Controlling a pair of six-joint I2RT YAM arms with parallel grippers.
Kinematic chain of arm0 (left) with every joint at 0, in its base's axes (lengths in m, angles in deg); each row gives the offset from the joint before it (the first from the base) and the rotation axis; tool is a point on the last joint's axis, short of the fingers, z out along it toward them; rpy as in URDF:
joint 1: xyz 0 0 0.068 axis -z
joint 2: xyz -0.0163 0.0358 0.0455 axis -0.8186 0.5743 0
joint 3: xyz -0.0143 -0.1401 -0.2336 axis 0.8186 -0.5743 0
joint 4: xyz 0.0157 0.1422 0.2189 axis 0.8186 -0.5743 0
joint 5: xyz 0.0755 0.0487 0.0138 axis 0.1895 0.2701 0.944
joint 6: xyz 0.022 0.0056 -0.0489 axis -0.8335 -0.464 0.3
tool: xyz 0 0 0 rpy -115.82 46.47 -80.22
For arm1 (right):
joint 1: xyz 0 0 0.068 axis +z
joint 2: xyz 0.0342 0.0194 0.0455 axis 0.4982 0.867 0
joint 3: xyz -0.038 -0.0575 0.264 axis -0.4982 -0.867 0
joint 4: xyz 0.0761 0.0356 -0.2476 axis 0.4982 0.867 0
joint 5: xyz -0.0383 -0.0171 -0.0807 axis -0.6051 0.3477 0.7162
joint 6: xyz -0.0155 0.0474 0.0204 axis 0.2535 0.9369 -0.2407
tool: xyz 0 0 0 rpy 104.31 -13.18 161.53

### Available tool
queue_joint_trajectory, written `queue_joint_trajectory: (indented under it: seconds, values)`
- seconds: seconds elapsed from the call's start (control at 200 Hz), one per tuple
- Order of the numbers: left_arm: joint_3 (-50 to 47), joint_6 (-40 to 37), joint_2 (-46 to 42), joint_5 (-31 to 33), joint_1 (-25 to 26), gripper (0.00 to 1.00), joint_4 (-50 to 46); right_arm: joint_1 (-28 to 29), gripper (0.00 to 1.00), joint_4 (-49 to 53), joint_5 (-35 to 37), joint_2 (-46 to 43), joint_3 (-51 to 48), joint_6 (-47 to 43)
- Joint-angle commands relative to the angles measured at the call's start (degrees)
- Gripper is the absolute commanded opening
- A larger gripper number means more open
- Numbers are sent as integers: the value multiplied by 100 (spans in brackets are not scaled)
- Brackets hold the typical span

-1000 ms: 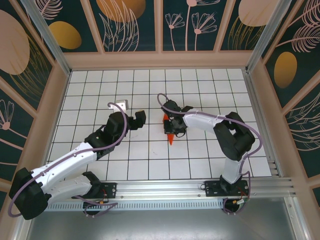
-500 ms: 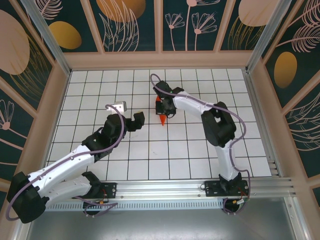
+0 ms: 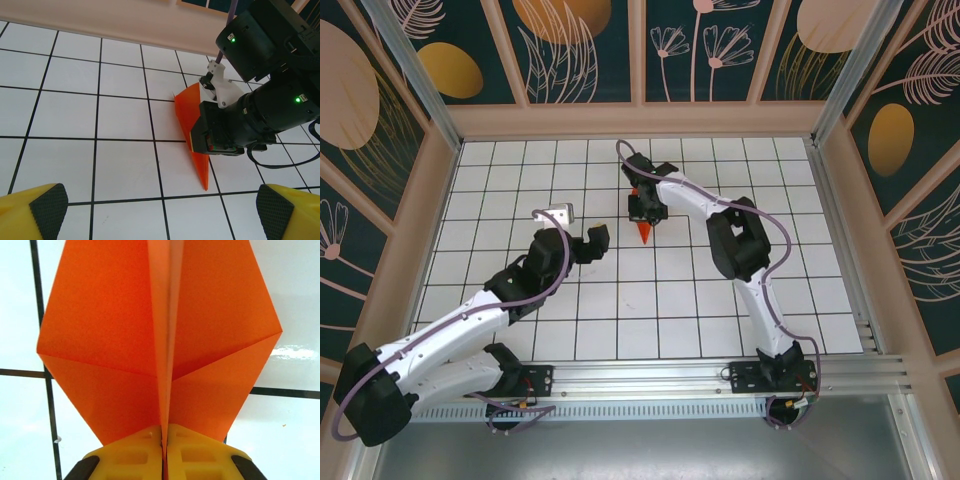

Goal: Fold a paper plane with a square sheet of paper (fold left side to right side)
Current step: Place the paper plane at the top-center of the table.

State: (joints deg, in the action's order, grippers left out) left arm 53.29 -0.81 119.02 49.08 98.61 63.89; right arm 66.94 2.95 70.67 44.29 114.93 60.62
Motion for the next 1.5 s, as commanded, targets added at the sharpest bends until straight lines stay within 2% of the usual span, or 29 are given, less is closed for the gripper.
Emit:
queue_joint_trajectory:
  seconds: [0.0,0.225,0.4,0.611,0.816,0.996,1.081,1.161,1.216,1.356,1.491]
  values:
    - [-47,-133,43,31,-5,98,48,-45,14,313,30,146,168,-133]
    - [-22,-155,28,34,1,98,26,-34,25,450,23,105,300,-212]
    - [5,-127,-51,1,-1,99,-13,59,34,642,190,-253,310,-266]
    - [-30,34,-149,112,-2,99,-26,229,52,887,454,-947,104,-249]
    - [0,236,-132,377,-73,99,5,319,69,438,785,-2380,-851,-281]
    - [132,221,-158,240,-751,98,-4,214,84,-568,1562,-4155,-2286,-630]
    - [213,127,-158,65,-1258,98,2,-105,89,-1143,1788,-4991,-3186,-737]
    - [281,-15,-158,-29,-1749,98,22,-535,94,-1802,1673,-5811,-4105,-785]
    - [304,-146,-182,51,-2040,99,37,-1085,99,-2296,1588,-6381,-4752,-836]
    - [199,-495,-287,362,-2616,99,284,-2178,99,-3599,1475,-7574,-6302,-1054]
    - [-198,-1116,-401,855,-2793,98,1004,-3009,99,-4959,1310,-8141,-7663,-1627]
